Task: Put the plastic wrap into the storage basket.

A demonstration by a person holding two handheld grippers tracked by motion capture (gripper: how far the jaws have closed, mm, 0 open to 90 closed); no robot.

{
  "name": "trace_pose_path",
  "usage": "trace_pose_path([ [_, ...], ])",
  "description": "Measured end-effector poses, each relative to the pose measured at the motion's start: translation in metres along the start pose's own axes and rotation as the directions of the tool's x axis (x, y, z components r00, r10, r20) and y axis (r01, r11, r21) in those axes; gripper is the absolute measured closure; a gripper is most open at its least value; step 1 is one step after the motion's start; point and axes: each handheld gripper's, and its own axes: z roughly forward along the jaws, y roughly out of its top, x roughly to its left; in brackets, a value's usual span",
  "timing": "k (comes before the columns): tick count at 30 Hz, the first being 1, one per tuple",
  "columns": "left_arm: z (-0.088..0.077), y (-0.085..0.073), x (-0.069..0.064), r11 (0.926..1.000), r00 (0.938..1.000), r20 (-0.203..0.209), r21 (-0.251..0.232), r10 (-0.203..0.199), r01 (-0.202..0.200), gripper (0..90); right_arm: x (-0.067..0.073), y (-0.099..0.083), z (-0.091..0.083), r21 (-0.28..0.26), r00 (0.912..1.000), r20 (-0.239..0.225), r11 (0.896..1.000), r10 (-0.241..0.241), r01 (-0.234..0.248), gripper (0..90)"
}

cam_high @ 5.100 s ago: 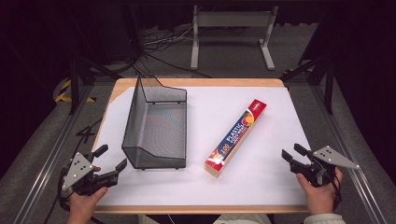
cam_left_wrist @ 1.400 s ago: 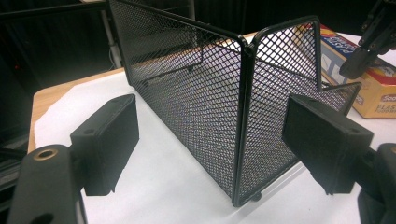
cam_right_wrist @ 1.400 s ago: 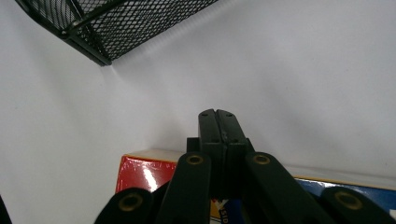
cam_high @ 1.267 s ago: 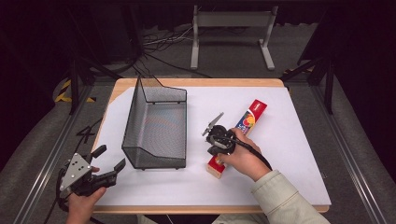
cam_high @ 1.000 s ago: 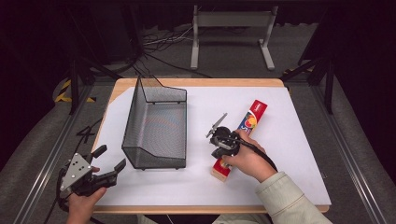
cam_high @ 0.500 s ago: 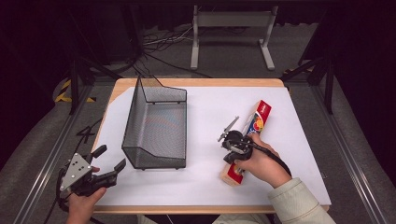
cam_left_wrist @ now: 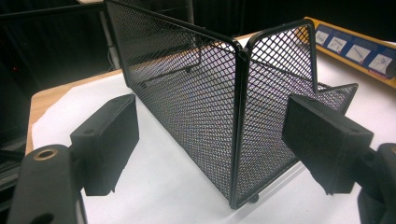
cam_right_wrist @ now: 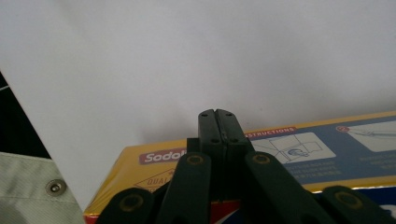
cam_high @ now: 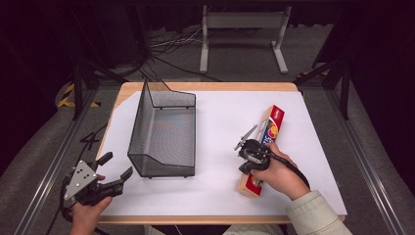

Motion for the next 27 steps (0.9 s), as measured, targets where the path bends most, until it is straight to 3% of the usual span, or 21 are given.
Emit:
trace_pose_path([
  [2,0.000,0.000,0.000,1.0000,1.0000,0.000,0.001,-0.003,0.003,19.7,0.001,0.001,0.004,0.016,0.9999,0.007,1.000,-0.011,0.011,90.0],
  [6,-0.001,-0.001,0.001,1.0000,1.0000,-0.003,0.000,-0.005,0.005,19.6,0.005,0.002,0.012,0.105,0.9985,0.035,0.994,-0.043,0.039,90.0],
  [11,-0.001,-0.001,0.001,1.0000,1.0000,-0.002,-0.003,-0.007,0.007,19.7,0.001,-0.011,0.017,0.178,0.9979,0.060,0.984,-0.026,0.015,90.0],
  [14,0.000,0.000,0.000,1.0000,1.0000,0.000,0.002,-0.002,0.002,19.7,-0.003,-0.019,0.013,0.174,0.9977,0.065,0.985,-0.017,0.005,90.0],
  [21,0.001,0.000,0.000,1.0000,1.0000,-0.001,0.001,-0.002,0.002,19.7,-0.008,-0.031,0.011,0.222,0.9954,0.096,0.975,0.007,-0.028,90.0],
  [25,0.001,0.000,0.000,1.0000,1.0000,0.000,0.001,-0.002,0.002,19.6,-0.008,-0.032,0.009,0.209,0.9960,0.089,0.977,0.012,-0.031,90.0],
  [27,0.001,0.000,0.000,1.0000,1.0000,-0.001,0.000,-0.006,0.006,19.7,-0.007,-0.031,0.007,0.170,0.9985,0.050,0.985,0.022,-0.030,90.0],
])
